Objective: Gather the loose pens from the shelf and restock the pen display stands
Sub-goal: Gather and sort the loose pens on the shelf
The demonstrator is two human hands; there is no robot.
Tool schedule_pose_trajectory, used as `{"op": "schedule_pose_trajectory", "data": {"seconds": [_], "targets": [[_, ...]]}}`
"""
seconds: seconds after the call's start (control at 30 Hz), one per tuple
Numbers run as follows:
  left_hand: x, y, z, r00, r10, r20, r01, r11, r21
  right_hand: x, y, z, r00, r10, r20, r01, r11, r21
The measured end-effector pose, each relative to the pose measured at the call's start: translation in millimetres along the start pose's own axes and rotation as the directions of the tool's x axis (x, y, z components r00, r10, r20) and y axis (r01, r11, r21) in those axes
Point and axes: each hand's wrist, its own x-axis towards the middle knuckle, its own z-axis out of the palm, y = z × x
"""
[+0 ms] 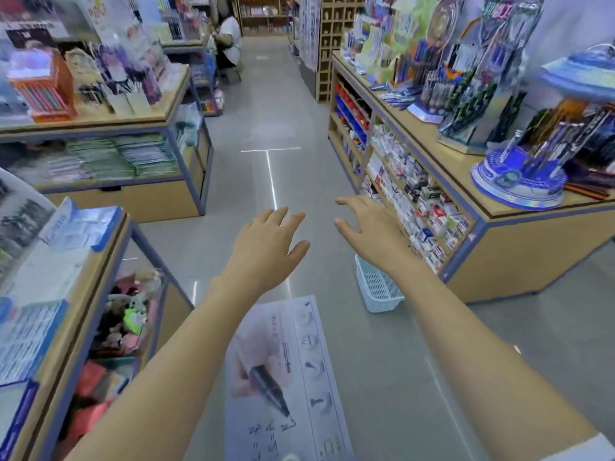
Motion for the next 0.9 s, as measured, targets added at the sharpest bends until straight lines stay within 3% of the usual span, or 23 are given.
{"op": "schedule_pose_trajectory", "data": {"seconds": [0.43, 0.7, 0.9], "targets": [[280.1, -92.0, 23.4, 0.996, 0.040, 0.079, -0.039, 0.999, -0.013, 258.6, 96.2, 62.2, 0.994, 0.105, 0.017, -0.105, 0.993, 0.054], [482.6, -119.4, 5.8, 0.998, 0.064, 0.023, -0.064, 0.998, -0.015, 454.9, 165.0, 53.4, 0.994, 0.104, -0.039, -0.103, 0.994, 0.038], [611.6, -149.0, 19.0, 0.993, 0.090, 0.072, -0.088, 0.996, -0.033, 561.6, 213.7, 75.2, 0.989, 0.150, -0.010, -0.150, 0.989, 0.019]]}}
